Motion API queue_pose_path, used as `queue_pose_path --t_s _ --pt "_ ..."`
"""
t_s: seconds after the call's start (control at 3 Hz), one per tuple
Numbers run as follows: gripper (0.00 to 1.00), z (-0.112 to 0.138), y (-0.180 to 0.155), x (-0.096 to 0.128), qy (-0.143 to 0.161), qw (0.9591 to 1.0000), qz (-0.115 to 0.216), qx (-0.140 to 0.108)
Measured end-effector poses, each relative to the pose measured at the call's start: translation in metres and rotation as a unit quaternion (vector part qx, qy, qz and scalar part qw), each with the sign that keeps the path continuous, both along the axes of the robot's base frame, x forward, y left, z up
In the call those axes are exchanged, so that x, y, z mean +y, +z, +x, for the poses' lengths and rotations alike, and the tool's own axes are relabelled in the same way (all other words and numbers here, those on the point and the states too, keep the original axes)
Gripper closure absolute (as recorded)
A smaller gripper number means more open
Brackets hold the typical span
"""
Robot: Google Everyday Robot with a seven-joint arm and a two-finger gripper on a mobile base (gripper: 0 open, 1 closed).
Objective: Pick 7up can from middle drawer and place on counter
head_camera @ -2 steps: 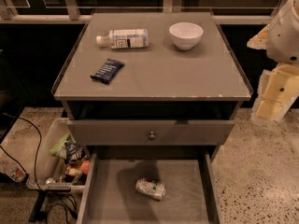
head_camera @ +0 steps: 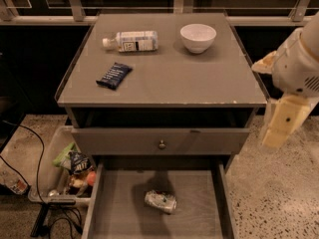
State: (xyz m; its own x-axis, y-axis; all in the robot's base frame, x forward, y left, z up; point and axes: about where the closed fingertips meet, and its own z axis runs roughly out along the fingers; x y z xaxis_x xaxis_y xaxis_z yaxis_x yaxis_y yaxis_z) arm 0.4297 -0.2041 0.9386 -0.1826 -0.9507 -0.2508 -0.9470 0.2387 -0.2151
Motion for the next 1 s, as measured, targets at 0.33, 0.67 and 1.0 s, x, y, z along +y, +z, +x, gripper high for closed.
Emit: queue_pose_path --t_s 0.33,0.67,1.0 --pt "0.00 -0.017 -0.048 0.010 0.025 0.9989 0.040 -0.001" --pt "0.00 -0.029 -0.101 0.013 0.047 0.9959 0.075 -0.019" --pt "0.00 -0.026 -0.108 0.012 0.057 0.9949 0.074 -0.040"
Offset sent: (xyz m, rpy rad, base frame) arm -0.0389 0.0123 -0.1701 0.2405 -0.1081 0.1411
